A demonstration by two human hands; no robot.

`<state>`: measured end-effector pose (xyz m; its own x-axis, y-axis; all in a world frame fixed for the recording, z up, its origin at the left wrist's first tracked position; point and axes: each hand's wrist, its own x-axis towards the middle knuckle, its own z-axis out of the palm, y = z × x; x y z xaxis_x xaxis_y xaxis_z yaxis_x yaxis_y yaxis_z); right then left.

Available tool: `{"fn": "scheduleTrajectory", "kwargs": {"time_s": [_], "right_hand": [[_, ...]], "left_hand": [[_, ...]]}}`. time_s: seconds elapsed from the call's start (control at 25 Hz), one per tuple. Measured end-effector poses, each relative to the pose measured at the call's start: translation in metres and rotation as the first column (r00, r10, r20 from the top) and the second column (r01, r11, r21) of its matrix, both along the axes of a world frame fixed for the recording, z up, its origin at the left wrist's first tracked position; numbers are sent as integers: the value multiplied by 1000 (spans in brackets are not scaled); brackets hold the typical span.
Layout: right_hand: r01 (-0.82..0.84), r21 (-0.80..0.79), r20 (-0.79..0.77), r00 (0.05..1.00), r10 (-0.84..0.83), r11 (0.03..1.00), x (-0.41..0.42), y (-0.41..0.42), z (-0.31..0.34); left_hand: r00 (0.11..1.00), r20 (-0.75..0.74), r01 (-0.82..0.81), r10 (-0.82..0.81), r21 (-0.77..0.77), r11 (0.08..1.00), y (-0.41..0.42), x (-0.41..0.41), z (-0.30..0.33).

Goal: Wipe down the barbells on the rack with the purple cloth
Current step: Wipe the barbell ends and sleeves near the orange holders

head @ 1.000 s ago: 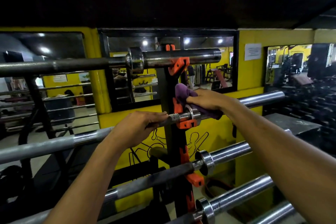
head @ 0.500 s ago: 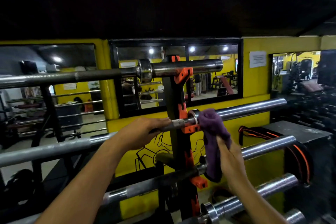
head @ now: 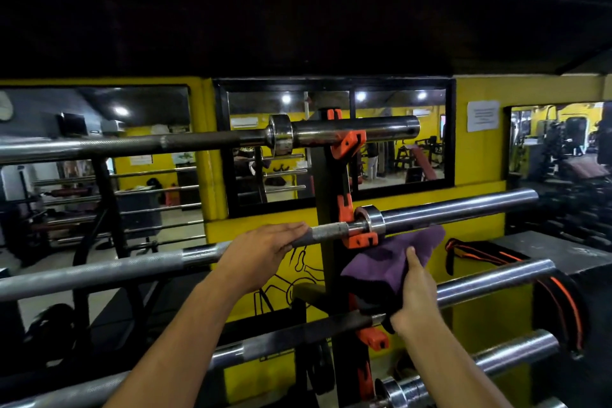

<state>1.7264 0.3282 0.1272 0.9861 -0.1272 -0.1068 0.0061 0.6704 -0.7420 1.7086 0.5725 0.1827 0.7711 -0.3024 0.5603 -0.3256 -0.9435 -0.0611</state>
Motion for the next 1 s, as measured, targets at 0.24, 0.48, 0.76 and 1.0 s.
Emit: {"fn": "scheduleTrajectory", "kwargs": {"time_s": [0.24, 0.48, 0.76, 1.0], "right_hand": [[440, -481, 631, 774, -49, 758, -28, -19, 45], [600, -637, 506, 799, 323, -484, 10, 22, 76], [508, -736, 417, 861, 292, -447, 13, 21, 94], [493, -727, 449, 868, 213, -478, 17, 29, 87]], "left_hand": [[1000, 5, 5, -5, -35, 999, -4, -2, 1], [998, -46, -30, 31, 8, 1000, -4, -6, -2], [998, -30, 50, -48, 73, 996, 5, -1, -4], [976, -166, 163, -140, 138, 977, 20, 4, 11]]}}
